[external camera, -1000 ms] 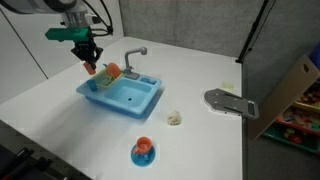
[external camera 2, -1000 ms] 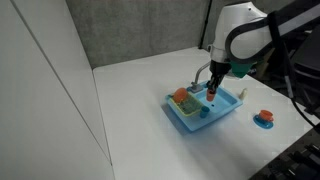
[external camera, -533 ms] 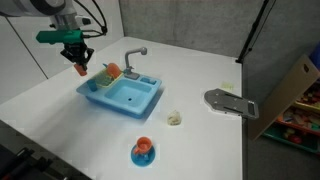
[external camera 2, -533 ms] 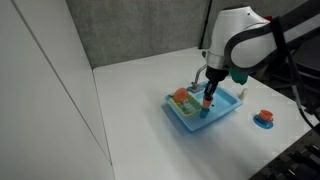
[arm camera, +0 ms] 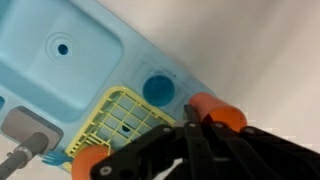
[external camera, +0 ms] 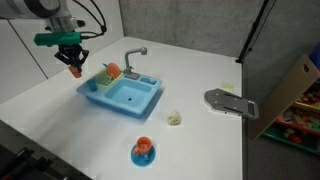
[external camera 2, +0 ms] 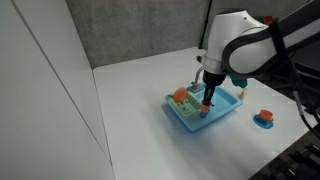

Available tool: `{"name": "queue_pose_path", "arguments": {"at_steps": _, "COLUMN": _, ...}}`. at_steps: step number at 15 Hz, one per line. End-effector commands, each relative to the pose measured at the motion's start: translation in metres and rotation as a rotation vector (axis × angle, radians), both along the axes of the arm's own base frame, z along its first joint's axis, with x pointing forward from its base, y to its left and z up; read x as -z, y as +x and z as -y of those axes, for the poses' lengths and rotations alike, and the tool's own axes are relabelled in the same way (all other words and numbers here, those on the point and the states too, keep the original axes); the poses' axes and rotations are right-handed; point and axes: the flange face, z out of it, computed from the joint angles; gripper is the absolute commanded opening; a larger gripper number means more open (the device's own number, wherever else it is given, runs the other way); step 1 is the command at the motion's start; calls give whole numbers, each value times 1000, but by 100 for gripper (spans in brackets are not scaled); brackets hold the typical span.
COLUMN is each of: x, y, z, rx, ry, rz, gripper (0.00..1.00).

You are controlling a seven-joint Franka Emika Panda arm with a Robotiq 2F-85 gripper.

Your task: Move the orange cup from the sink to beside the sink

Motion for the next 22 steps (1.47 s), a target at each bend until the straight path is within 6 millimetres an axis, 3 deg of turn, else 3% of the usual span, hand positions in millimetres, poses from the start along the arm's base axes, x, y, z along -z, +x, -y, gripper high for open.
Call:
{"name": "queue_pose_path", "arguments": {"at_steps": 1, "x": 5, "y": 1, "z": -4, "rx": -88, "ry": 15, "rz": 2, "gripper": 3}}
{"name": "queue_pose_path", "arguments": {"at_steps": 14, "x": 14, "y": 2, "z": -7, "rx": -155, "ry": 30, "rz": 6, "gripper": 3}}
{"name": "queue_pose_path", "arguments": {"at_steps": 22, "x": 22, "y": 6, "z": -22, "rx": -294, "ry": 24, "rz": 38, "gripper": 3}}
